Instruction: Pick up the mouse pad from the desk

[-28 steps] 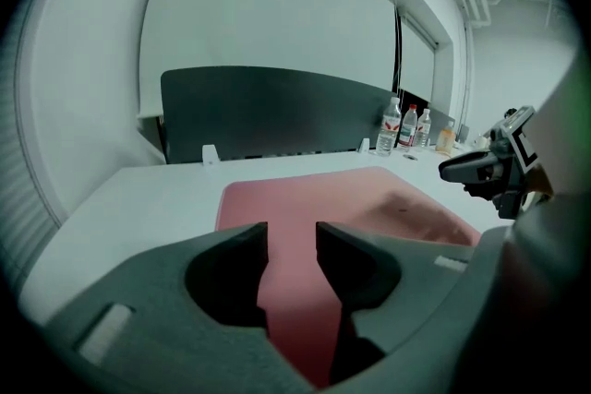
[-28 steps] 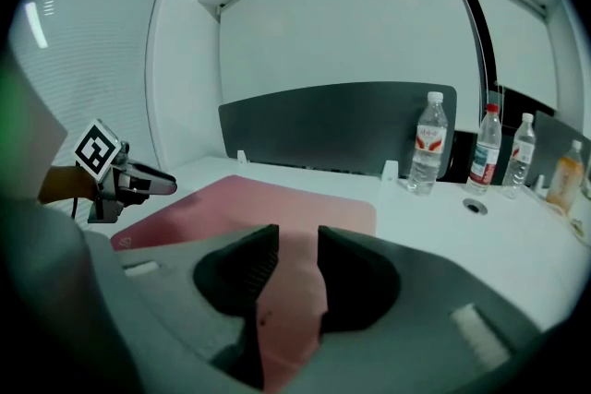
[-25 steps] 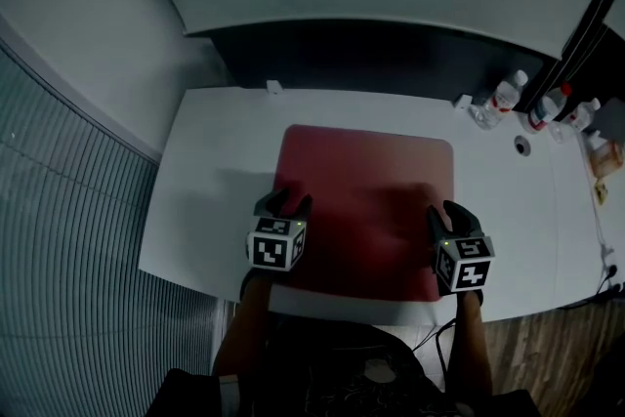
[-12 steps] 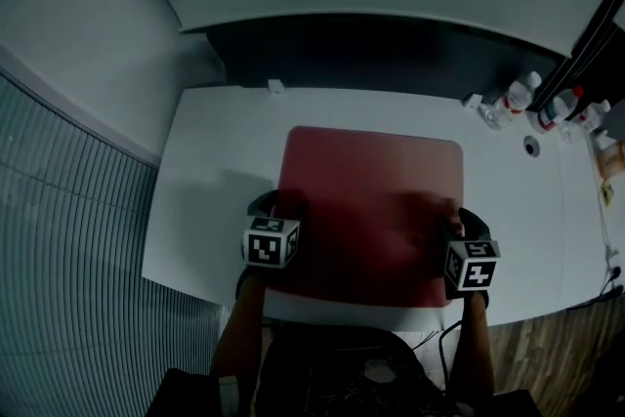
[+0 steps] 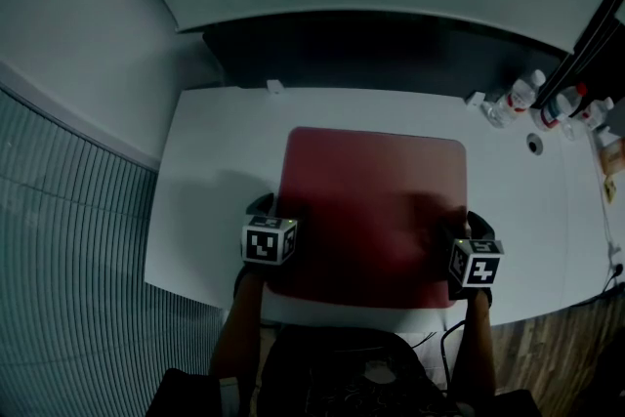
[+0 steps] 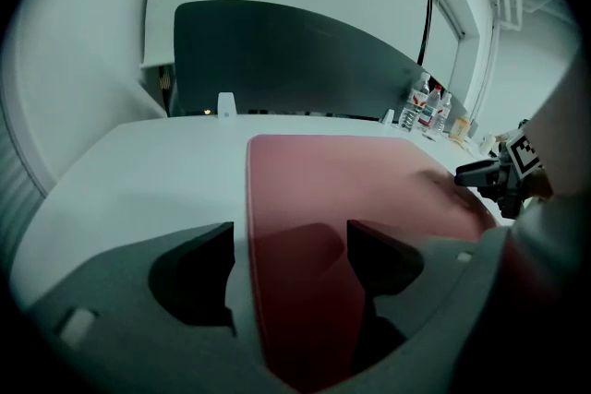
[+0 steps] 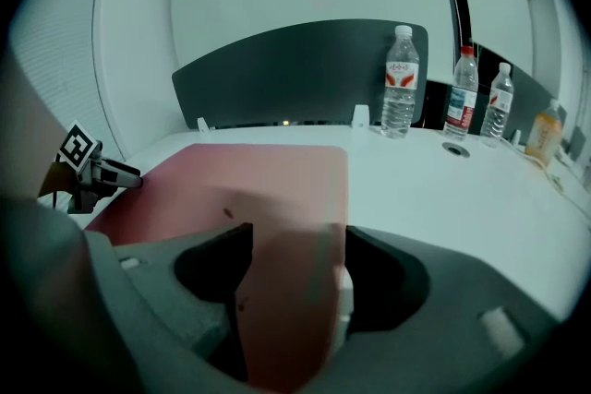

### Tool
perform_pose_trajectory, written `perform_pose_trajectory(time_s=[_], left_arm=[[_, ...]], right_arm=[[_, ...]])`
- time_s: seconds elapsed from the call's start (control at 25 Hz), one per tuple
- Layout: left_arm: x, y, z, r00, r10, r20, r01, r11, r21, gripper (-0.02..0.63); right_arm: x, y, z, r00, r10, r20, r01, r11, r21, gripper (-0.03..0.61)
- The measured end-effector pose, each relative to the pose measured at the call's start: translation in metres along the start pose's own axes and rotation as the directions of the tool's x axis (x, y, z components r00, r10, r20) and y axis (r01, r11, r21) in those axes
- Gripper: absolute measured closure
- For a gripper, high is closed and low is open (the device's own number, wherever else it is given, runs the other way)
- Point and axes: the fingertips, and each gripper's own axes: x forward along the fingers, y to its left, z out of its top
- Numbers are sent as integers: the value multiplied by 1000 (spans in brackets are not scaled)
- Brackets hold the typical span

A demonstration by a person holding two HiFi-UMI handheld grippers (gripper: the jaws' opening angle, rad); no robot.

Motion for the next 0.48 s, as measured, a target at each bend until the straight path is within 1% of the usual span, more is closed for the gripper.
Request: perform_pose_trajectory(time_s=[0.12, 0.2, 0.32, 0.48], left_arm=[[6, 2, -7, 999, -8, -35, 7, 1000, -4, 230], [8, 0, -4, 999, -20, -36, 21, 1000, 3, 225], [7, -1, 0, 999, -15, -41, 16, 1000, 20, 225], [10, -5, -4, 997, -1, -73, 3, 1000, 22, 230]], right_arm=[[3, -2, -4, 1000, -13, -16, 13, 1000, 7, 262], [5, -6, -5, 999, -26, -20, 27, 999, 29, 247], [8, -7, -10, 999, -19, -43, 22, 997, 73, 236], [9, -7, -6, 999, -40, -37, 42, 998, 45, 233]])
